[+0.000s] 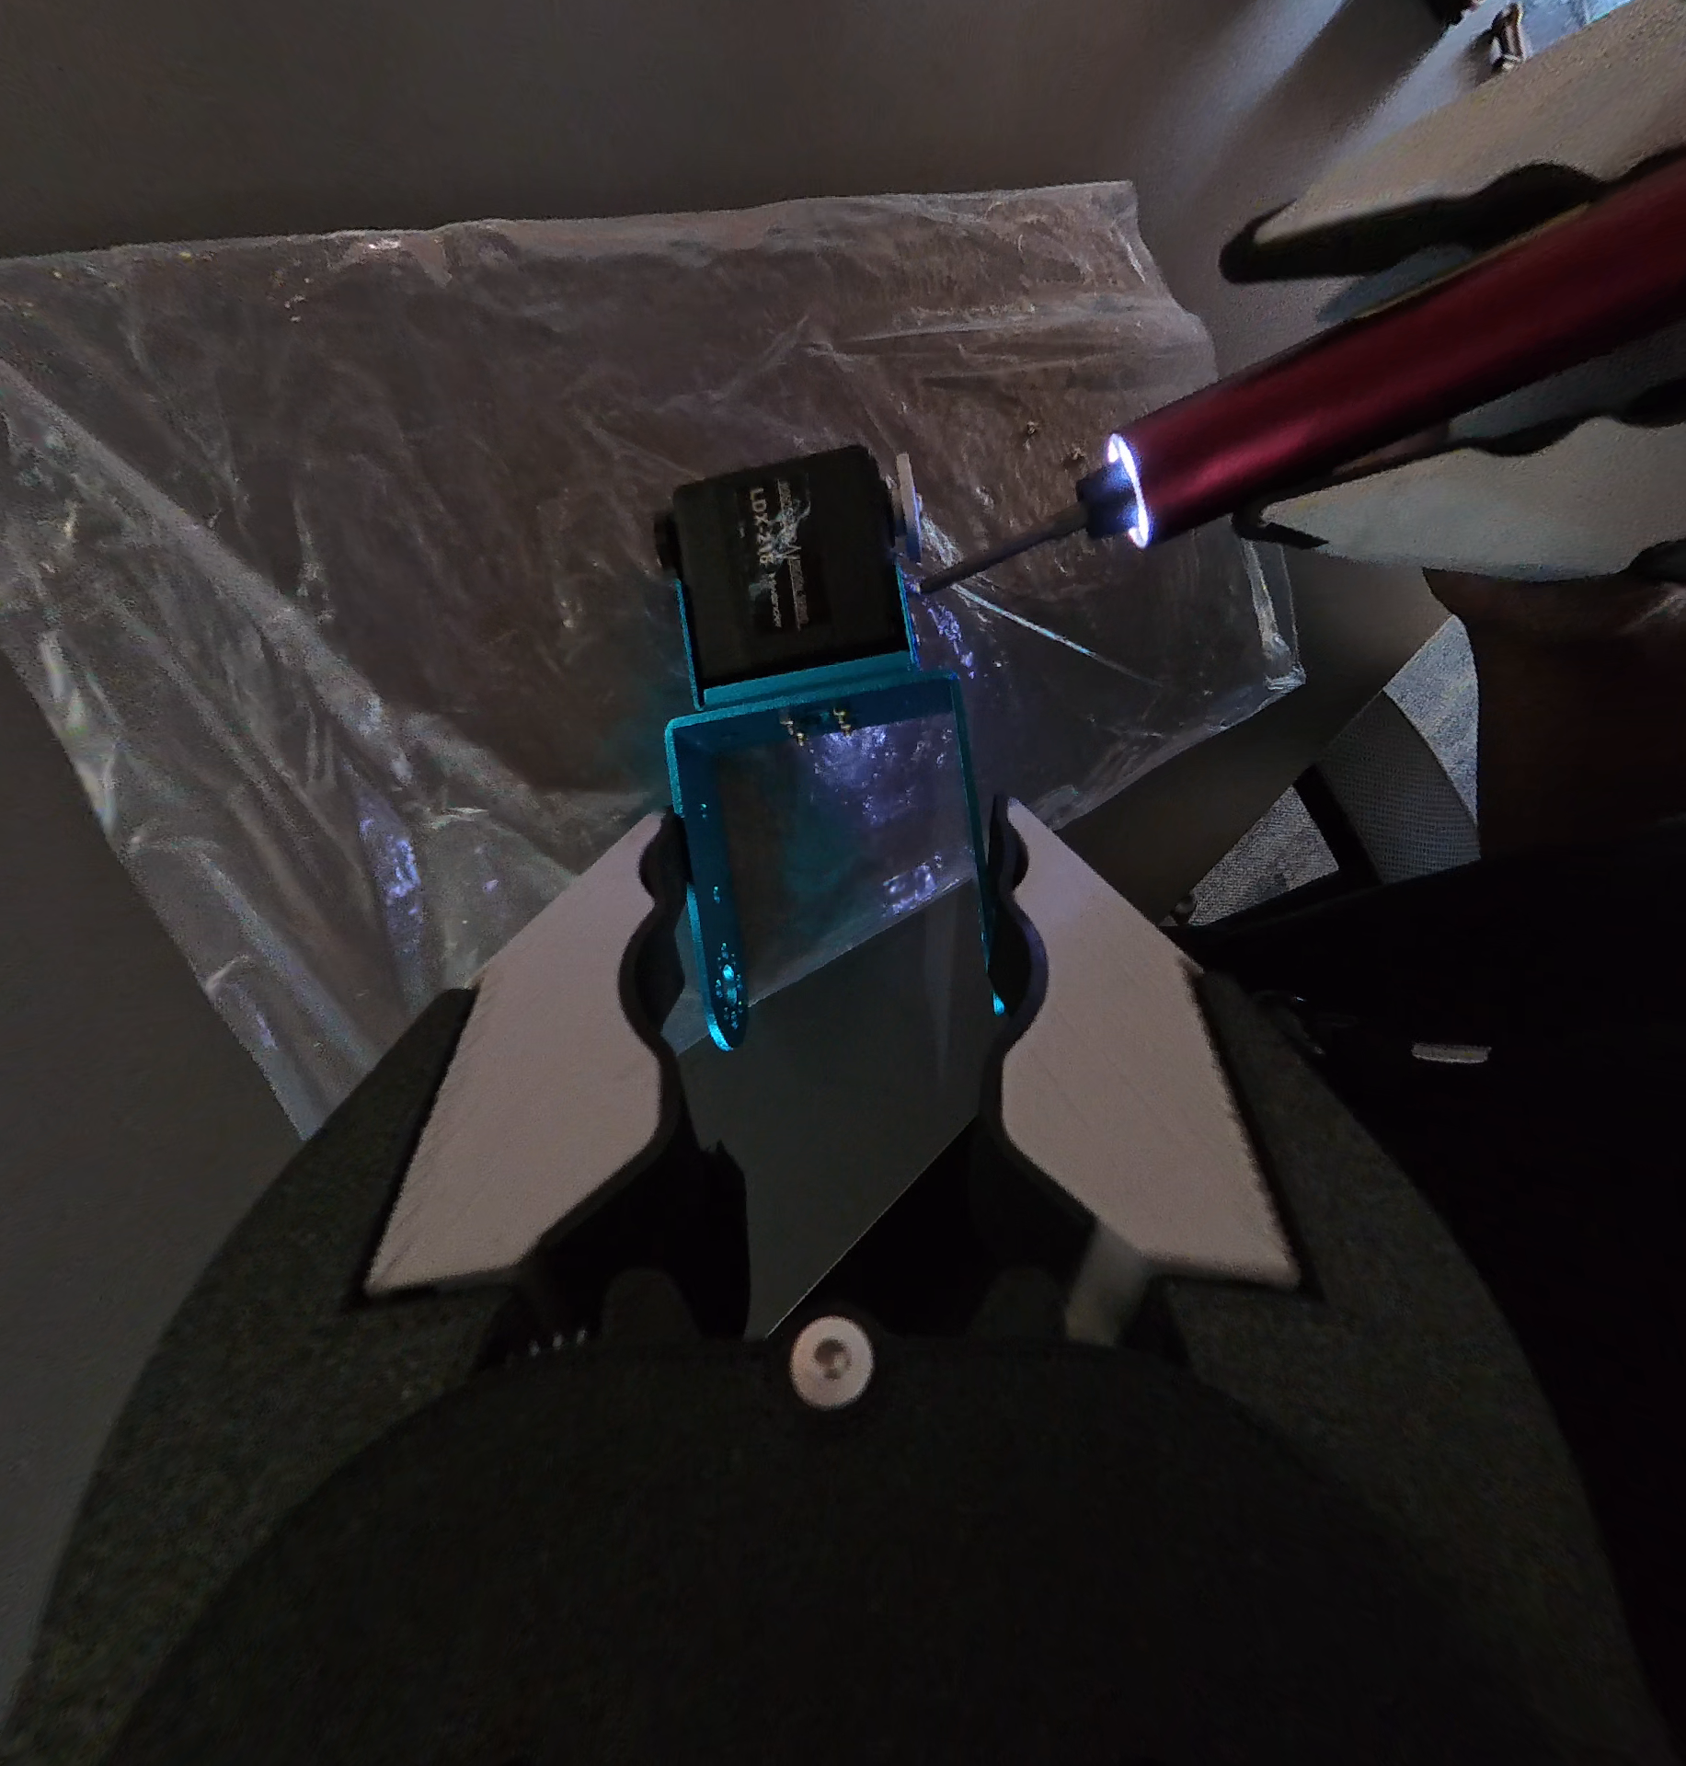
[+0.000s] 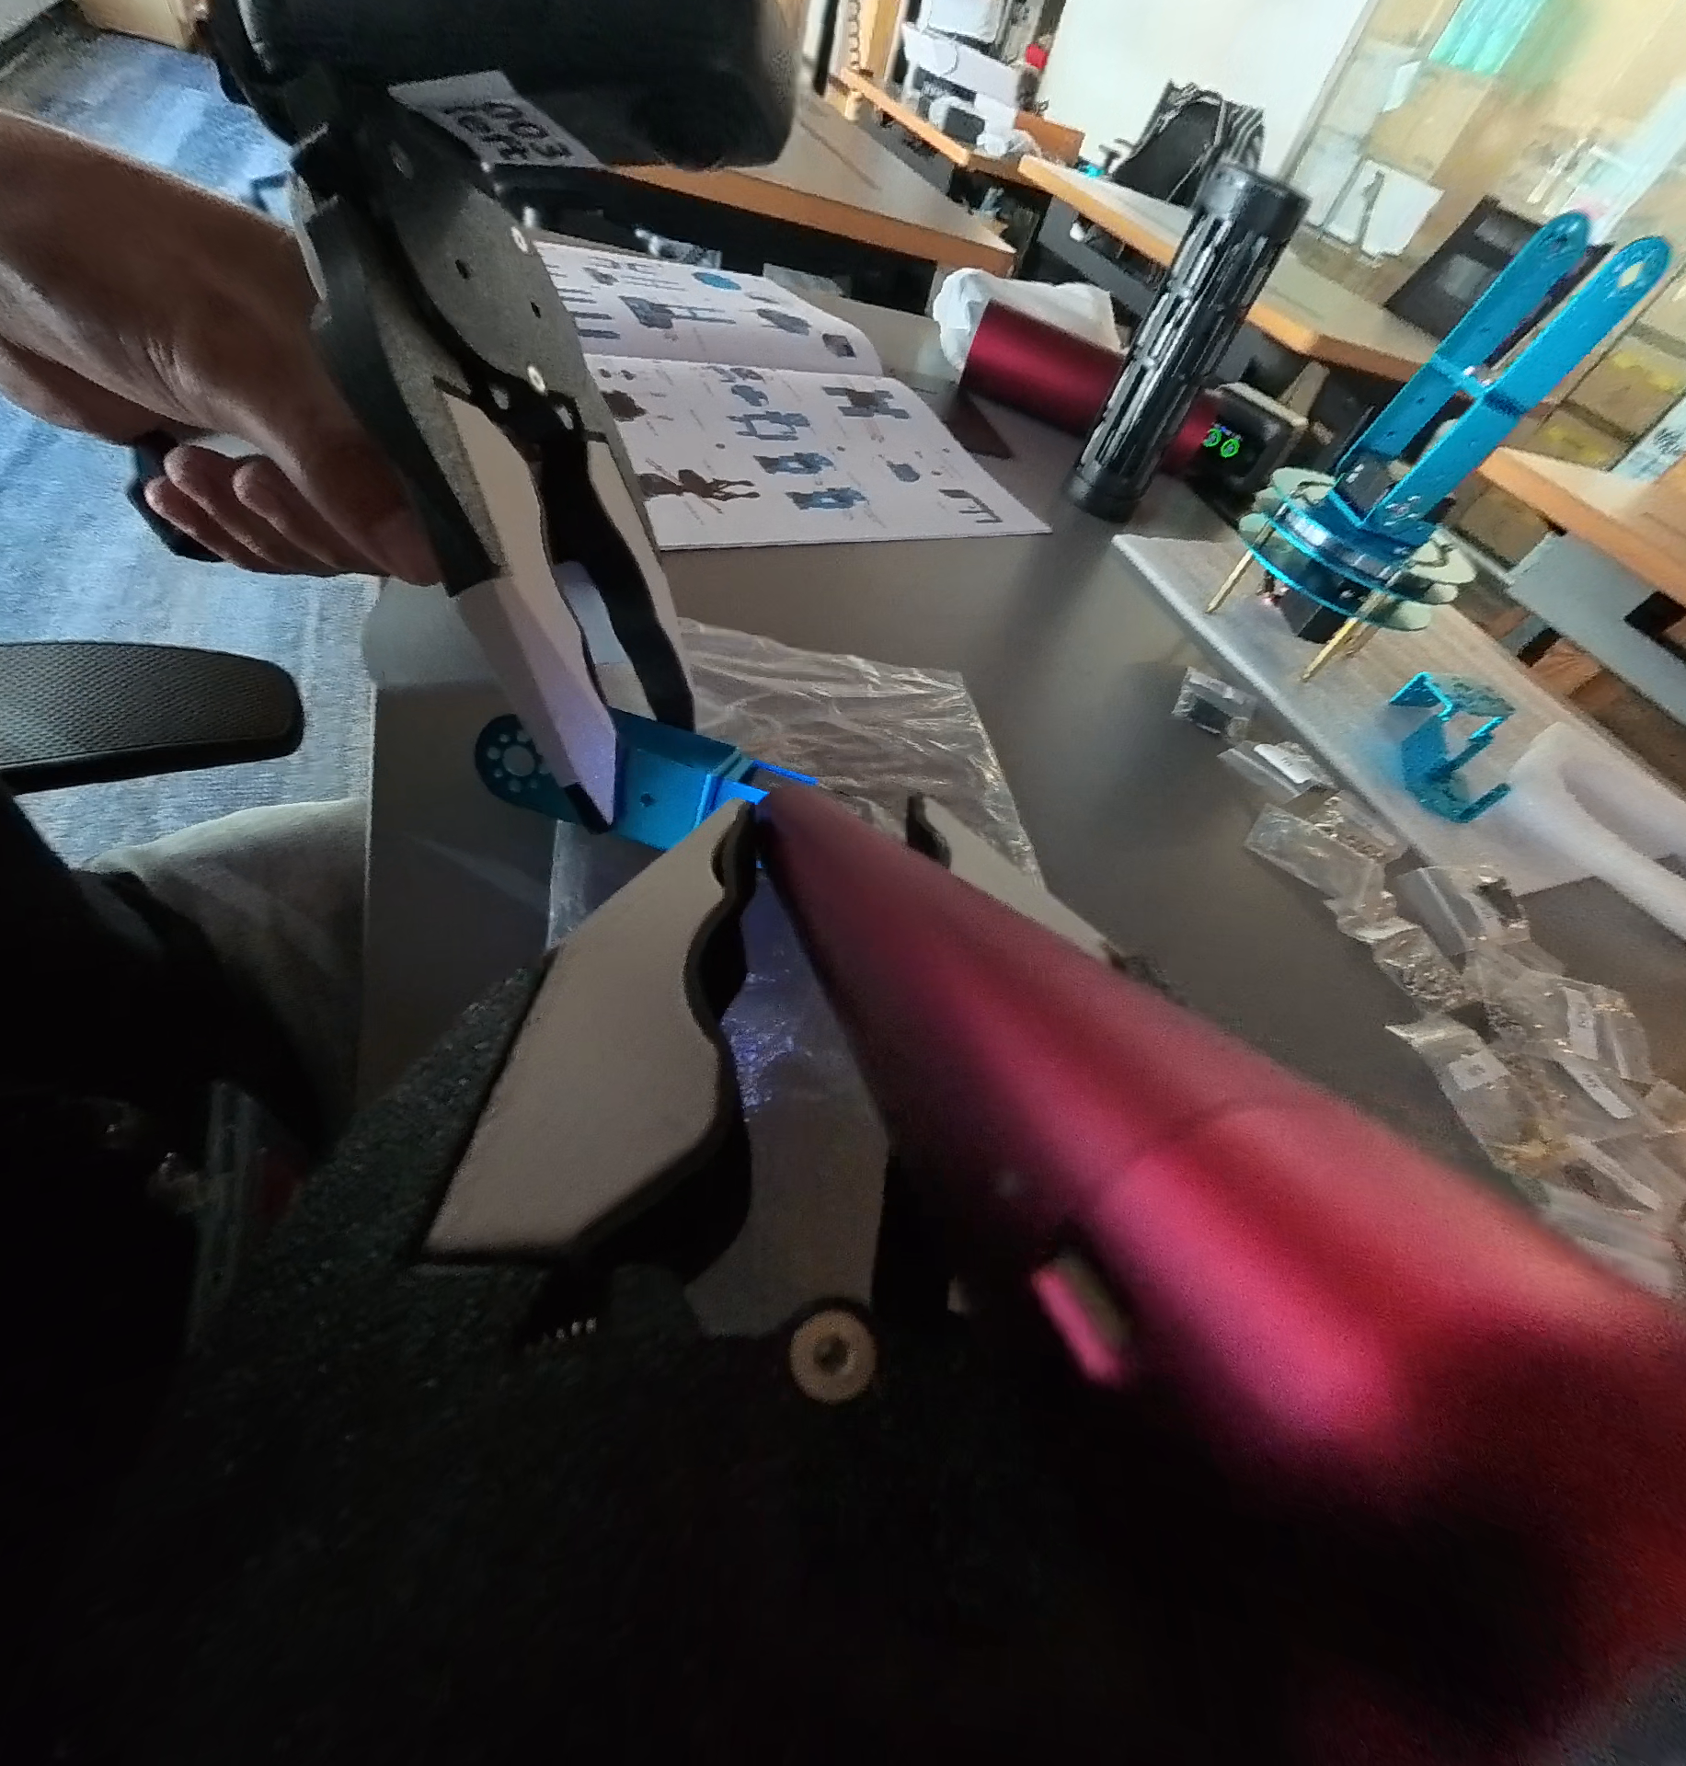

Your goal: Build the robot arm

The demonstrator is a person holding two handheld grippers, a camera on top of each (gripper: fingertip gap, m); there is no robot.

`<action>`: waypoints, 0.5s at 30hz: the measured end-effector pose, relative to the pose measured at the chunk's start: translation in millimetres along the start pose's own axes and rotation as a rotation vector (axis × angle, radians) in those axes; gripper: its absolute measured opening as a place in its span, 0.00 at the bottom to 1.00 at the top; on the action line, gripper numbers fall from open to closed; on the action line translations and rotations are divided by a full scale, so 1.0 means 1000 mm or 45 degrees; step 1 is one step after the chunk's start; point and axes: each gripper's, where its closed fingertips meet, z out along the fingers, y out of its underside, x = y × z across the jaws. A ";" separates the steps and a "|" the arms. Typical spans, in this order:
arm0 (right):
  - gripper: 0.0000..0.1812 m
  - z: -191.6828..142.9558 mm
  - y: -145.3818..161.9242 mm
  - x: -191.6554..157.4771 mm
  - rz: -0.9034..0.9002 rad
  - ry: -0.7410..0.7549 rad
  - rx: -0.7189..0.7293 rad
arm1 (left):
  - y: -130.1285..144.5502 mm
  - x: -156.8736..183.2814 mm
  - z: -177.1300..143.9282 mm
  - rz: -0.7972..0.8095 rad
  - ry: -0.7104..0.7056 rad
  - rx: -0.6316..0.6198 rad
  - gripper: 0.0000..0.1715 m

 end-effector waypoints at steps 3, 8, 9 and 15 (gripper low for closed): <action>0.15 0.000 -0.001 -0.004 0.000 -0.033 0.001 | 0.000 0.001 0.000 -0.005 0.013 0.004 0.37; 0.12 0.001 0.000 -0.011 -0.021 -0.064 -0.019 | -0.001 0.001 0.000 -0.028 0.021 0.014 0.37; 0.11 0.001 0.000 -0.011 -0.011 -0.065 -0.018 | -0.001 0.001 0.000 -0.027 0.020 0.015 0.37; 0.11 0.001 -0.002 -0.011 0.017 -0.101 -0.003 | 0.000 0.001 0.001 -0.009 0.007 0.010 0.37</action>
